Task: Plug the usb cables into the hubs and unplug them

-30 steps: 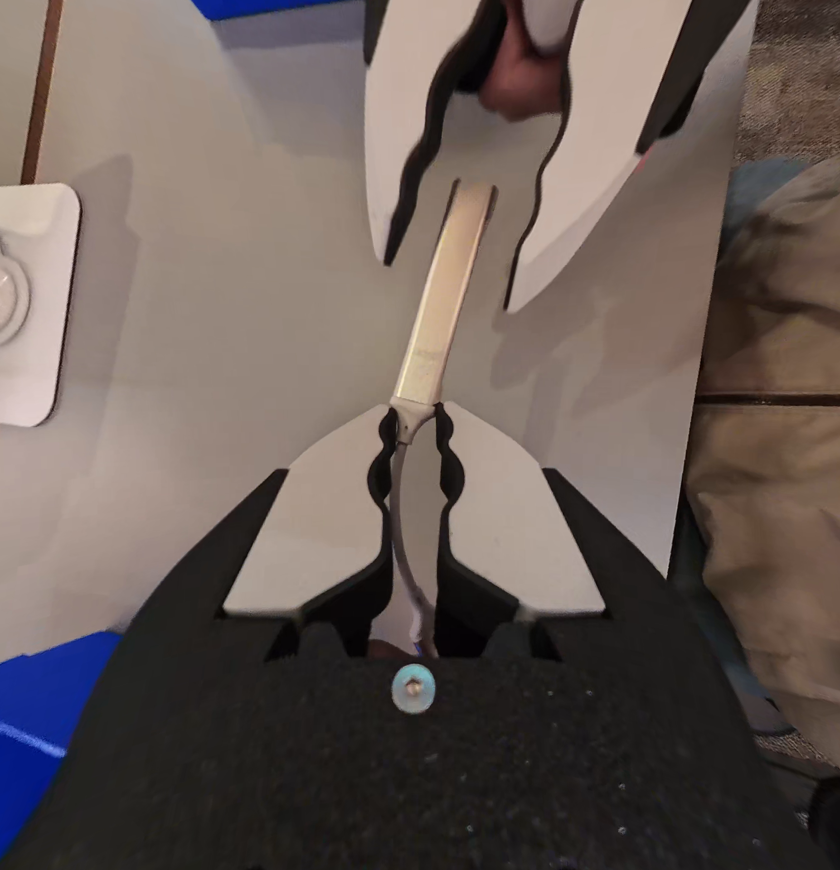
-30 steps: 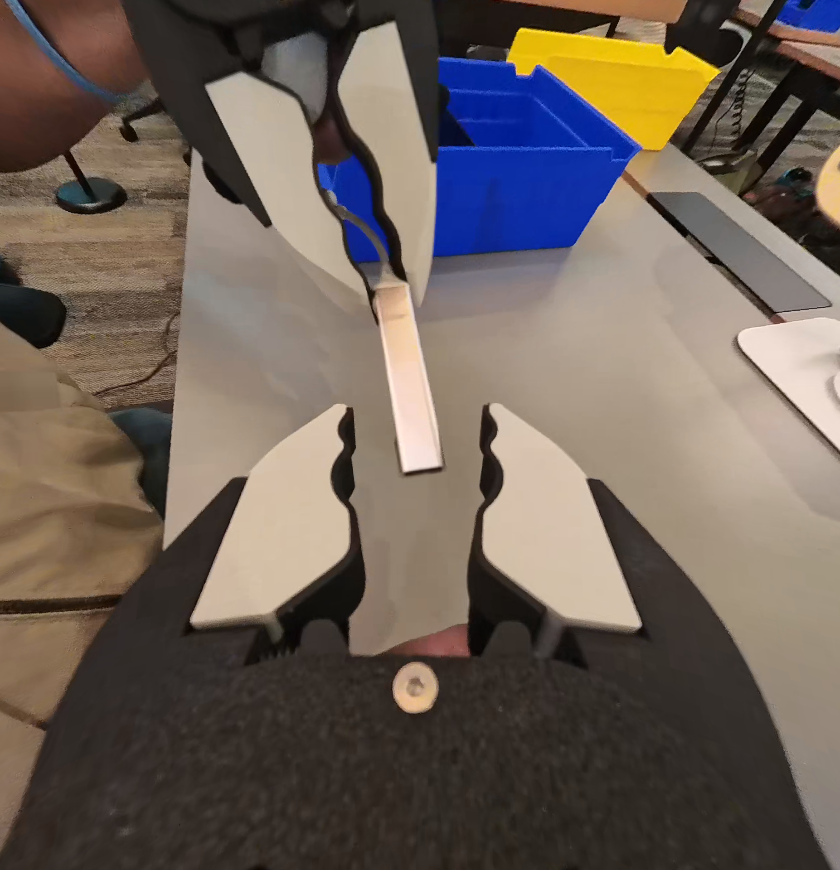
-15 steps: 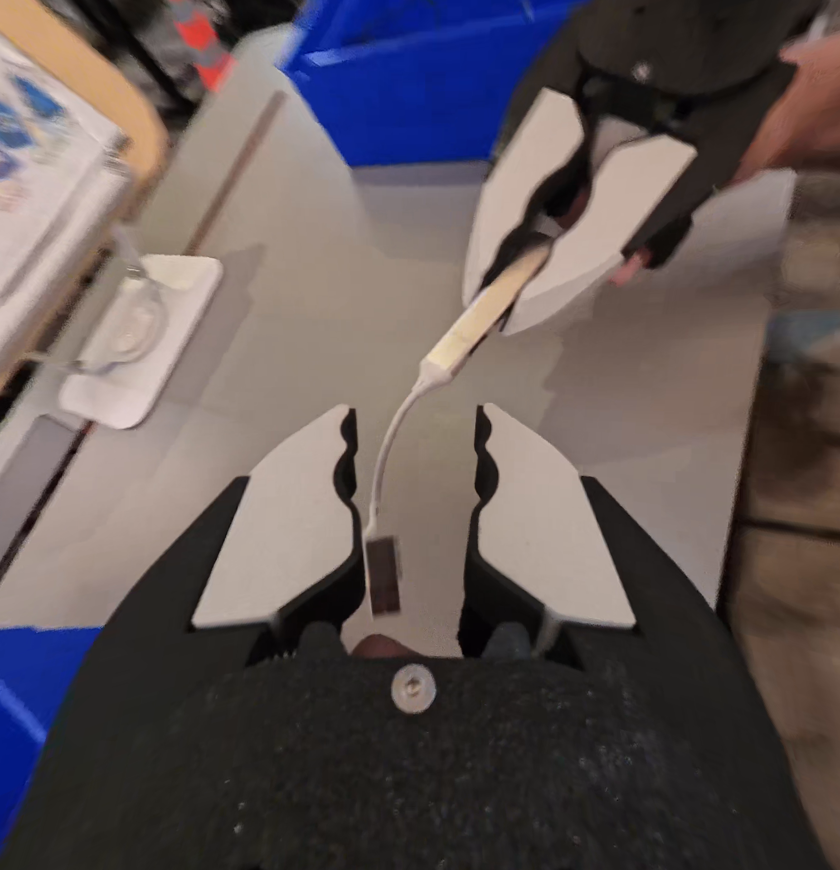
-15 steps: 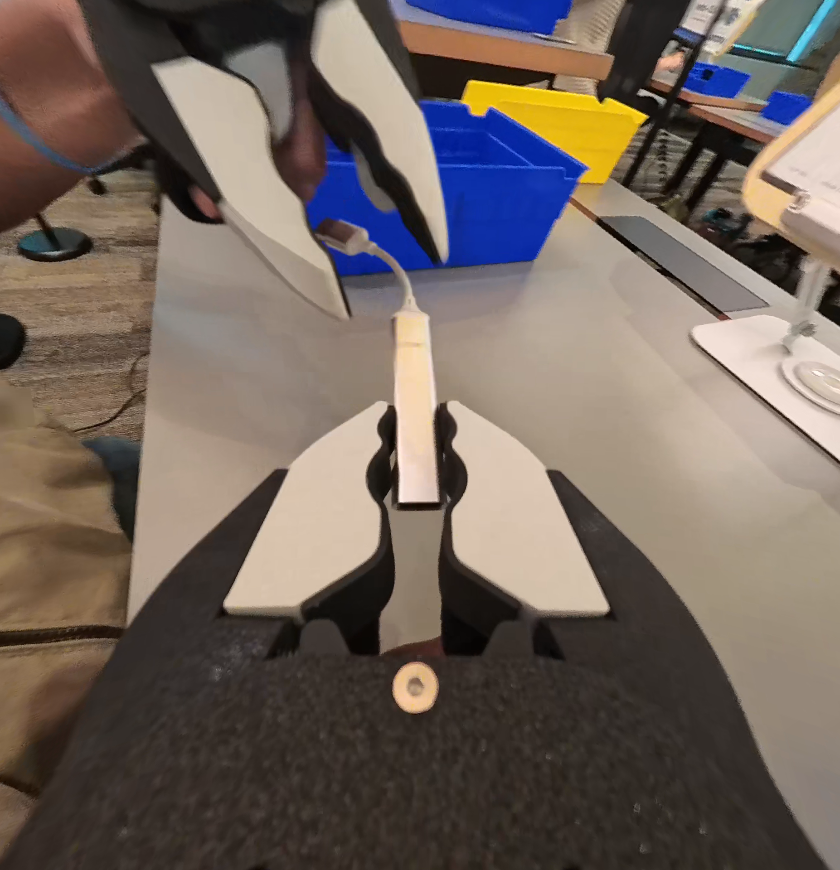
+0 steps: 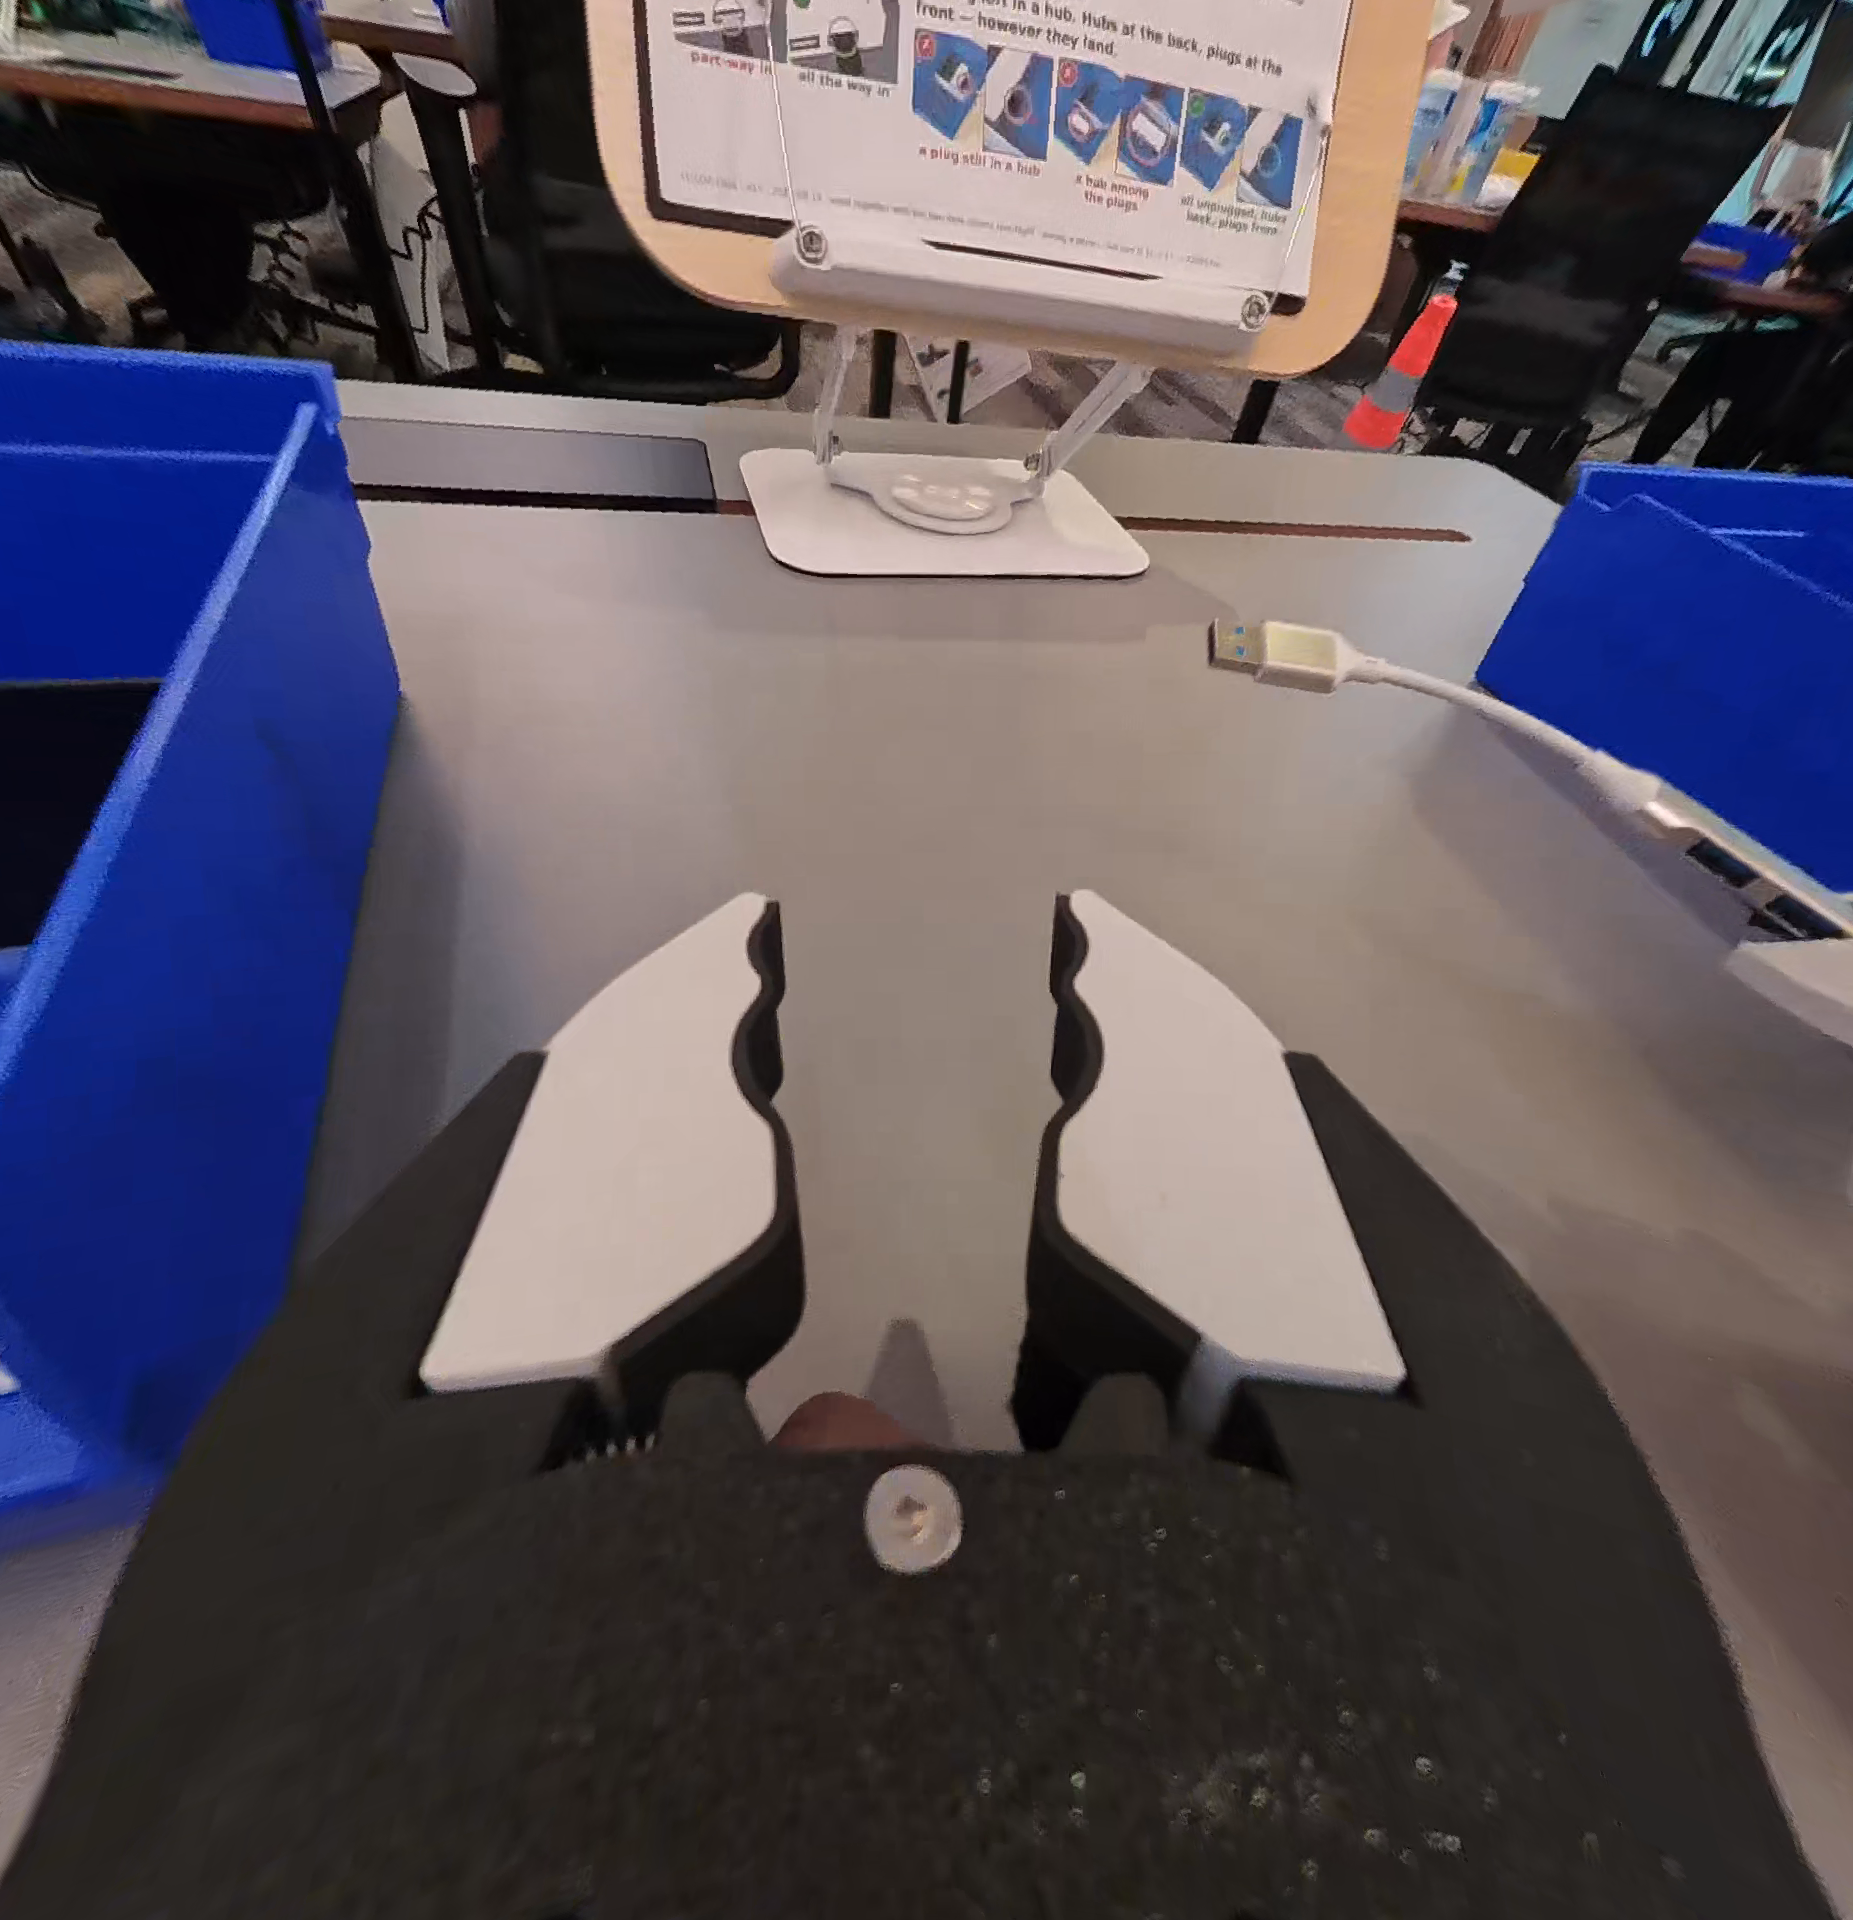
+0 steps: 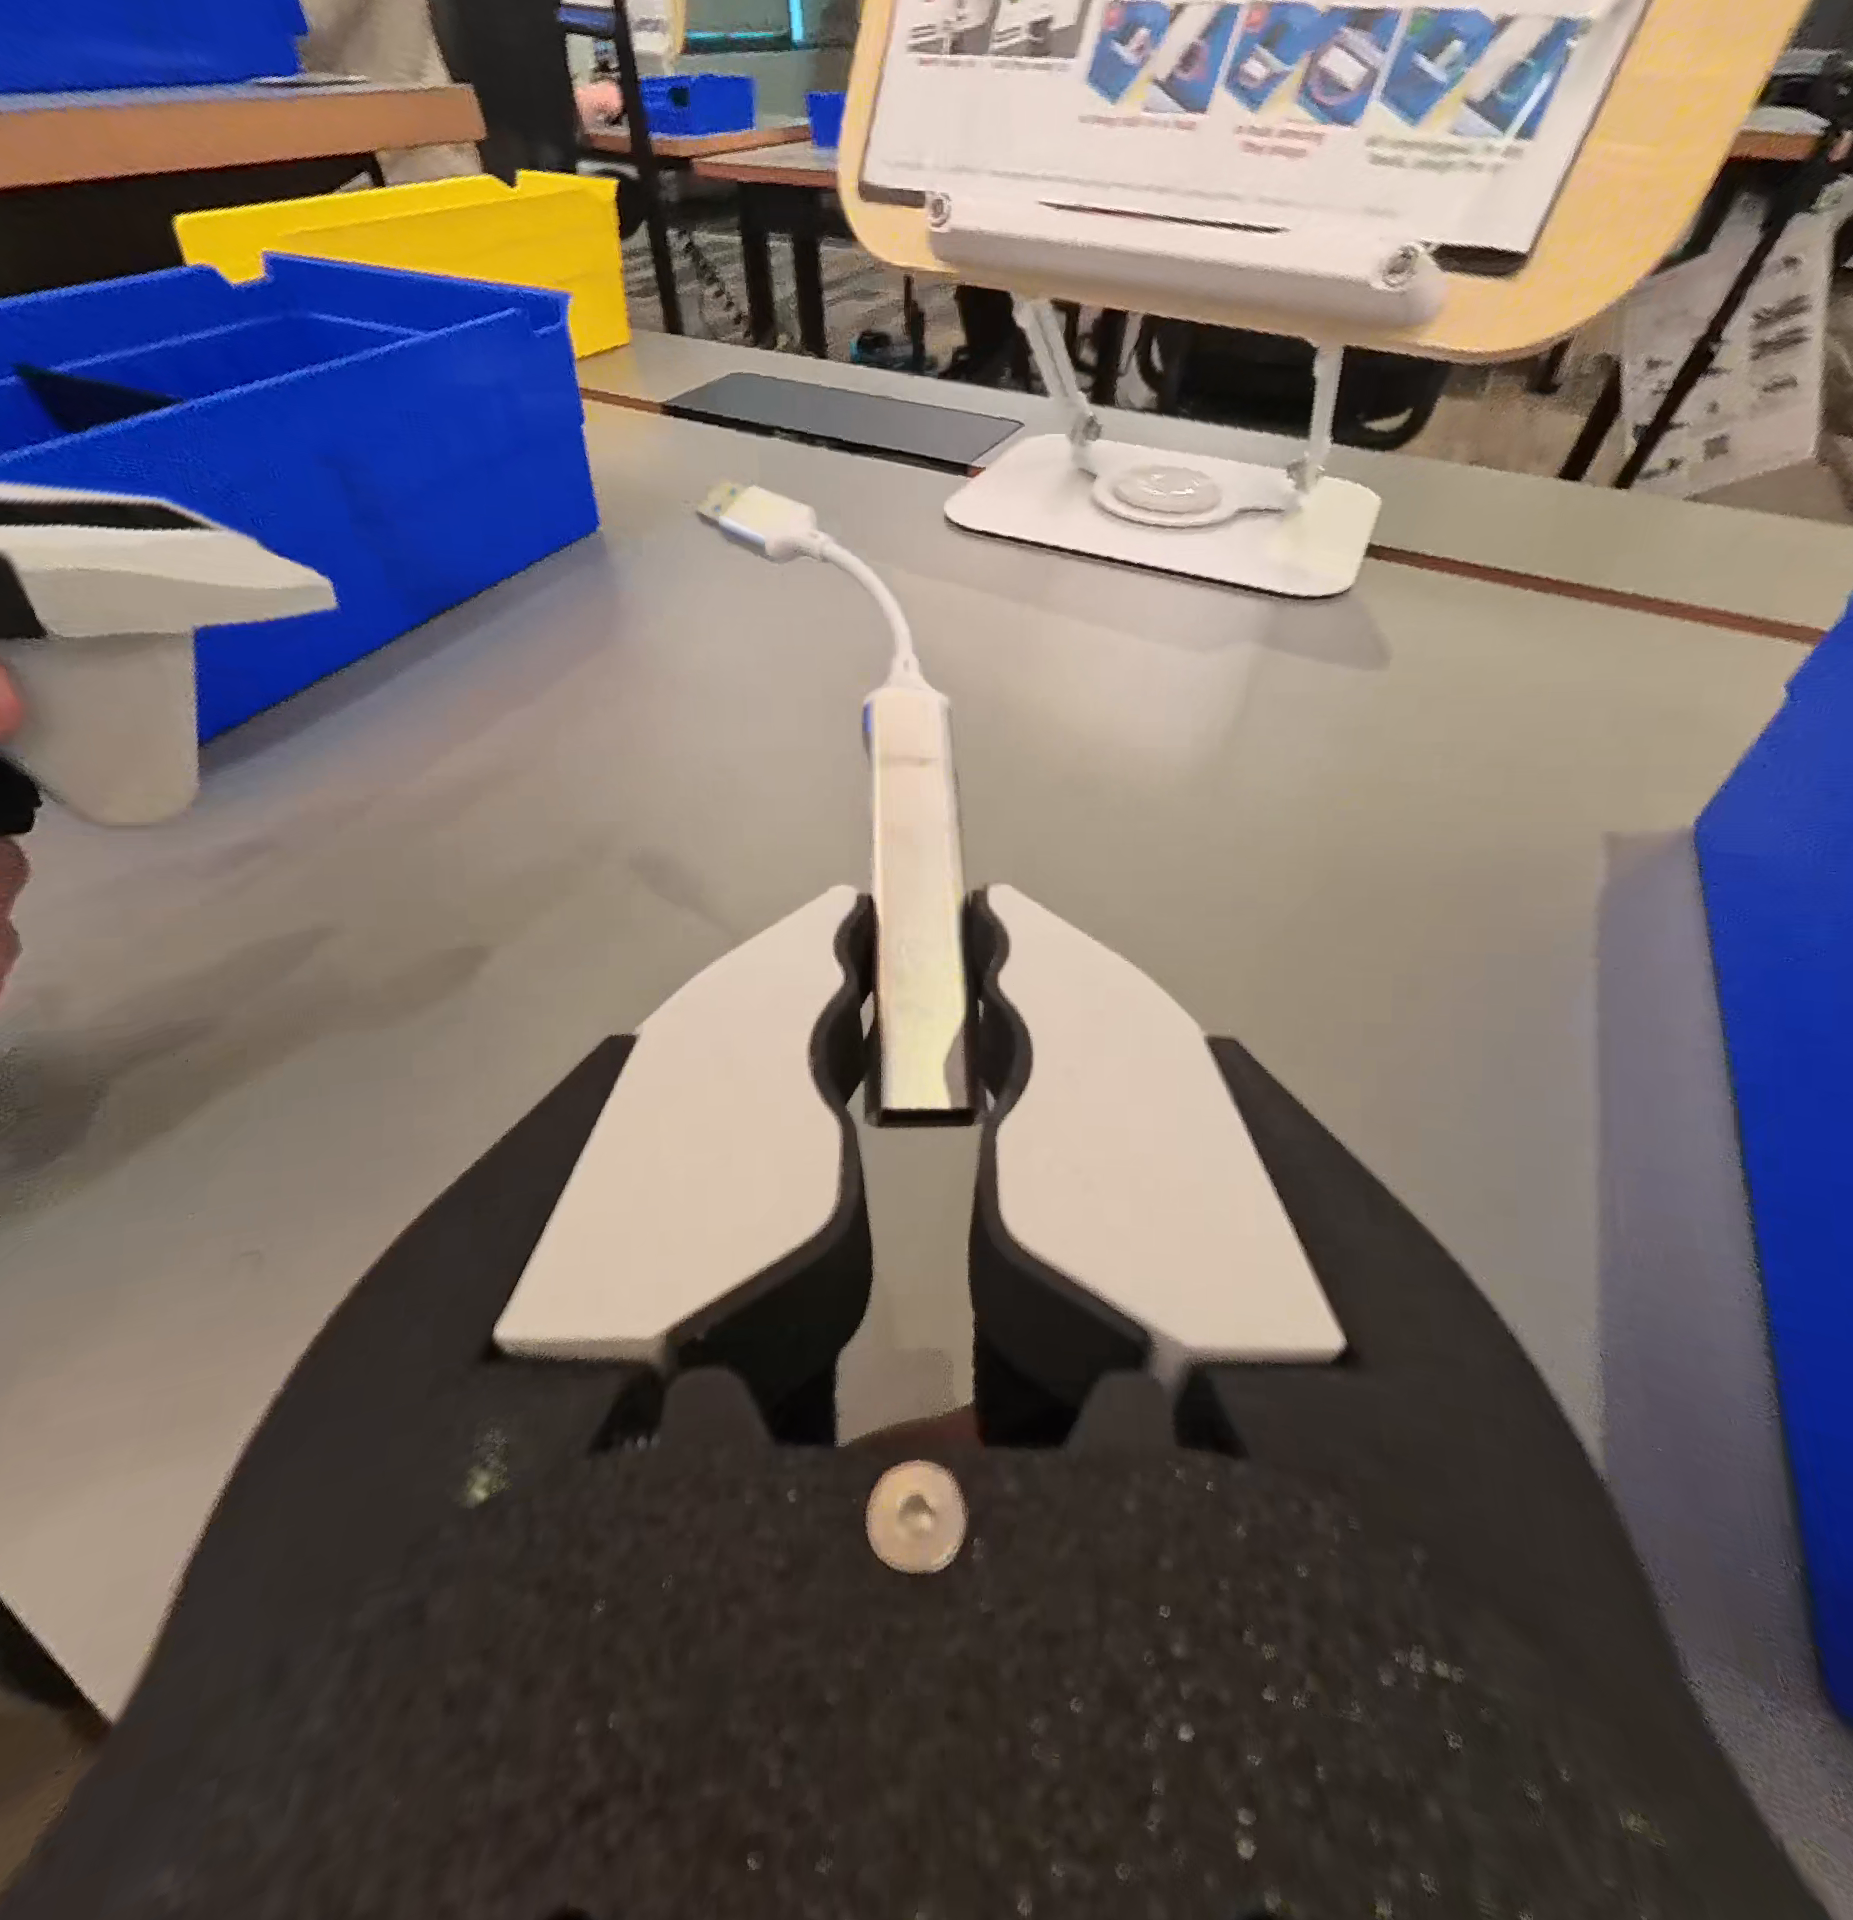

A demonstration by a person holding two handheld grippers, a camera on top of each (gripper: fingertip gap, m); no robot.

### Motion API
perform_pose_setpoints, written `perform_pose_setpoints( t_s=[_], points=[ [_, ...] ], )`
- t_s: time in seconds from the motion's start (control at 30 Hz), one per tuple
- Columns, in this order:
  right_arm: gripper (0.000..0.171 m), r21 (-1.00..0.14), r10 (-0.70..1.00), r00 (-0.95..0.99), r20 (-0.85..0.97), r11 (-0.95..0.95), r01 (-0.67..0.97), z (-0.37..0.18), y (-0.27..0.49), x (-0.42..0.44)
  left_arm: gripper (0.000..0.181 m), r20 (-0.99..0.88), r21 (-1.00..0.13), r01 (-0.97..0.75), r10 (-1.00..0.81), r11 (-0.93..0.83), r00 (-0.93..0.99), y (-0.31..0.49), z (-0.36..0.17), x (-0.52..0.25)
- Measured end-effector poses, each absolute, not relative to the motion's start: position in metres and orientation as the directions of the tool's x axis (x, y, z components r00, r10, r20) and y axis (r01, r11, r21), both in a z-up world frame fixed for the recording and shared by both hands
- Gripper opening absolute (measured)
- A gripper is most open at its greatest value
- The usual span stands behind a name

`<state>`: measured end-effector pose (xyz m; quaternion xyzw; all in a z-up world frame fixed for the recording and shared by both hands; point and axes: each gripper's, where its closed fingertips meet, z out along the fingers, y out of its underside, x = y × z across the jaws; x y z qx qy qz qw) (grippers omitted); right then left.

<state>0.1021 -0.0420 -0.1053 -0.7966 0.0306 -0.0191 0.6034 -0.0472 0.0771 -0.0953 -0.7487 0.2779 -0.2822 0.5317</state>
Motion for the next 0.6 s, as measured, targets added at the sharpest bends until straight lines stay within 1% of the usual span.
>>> perform_pose_setpoints(
  t_s=[0.13,0.23,0.33,0.4,0.53,0.6],
  points=[
    [0.017,-0.961,-0.09,0.996,-0.018,-0.273,-0.042,-0.111,-0.042,0.098,0.047,0.088,-0.956,-0.148,-0.733,-0.251,0.675,0.075,-0.097,-0.047],
    [0.017,-0.959,-0.096,0.995,-0.013,-0.282,-0.039,-0.111,-0.041,0.098,0.046,0.087,-0.96,-0.141,-0.737,-0.241,0.671,0.075,-0.094,-0.048],
    [0.017,-0.97,-0.139,0.99,0.015,-0.244,-0.019,-0.092,-0.043,0.113,0.045,0.093,-0.957,-0.148,-0.747,-0.25,0.659,0.072,-0.096,-0.046],
    [0.017,-0.982,-0.221,0.974,0.051,-0.188,0.009,-0.057,-0.051,0.149,0.044,0.086,-0.957,-0.157,-0.754,-0.244,0.651,0.07,-0.098,-0.044],
    [0.017,-0.996,-0.439,0.896,0.064,-0.086,0.029,0.028,-0.089,0.266,0.044,0.093,-0.957,-0.154,-0.761,-0.247,0.642,0.066,-0.1,-0.042],
    [0.017,-0.991,-0.526,0.846,0.09,-0.132,0.023,0.042,-0.107,0.323,0.044,0.107,-0.952,-0.157,-0.766,-0.263,0.634,0.063,-0.103,-0.039]
  ],
)
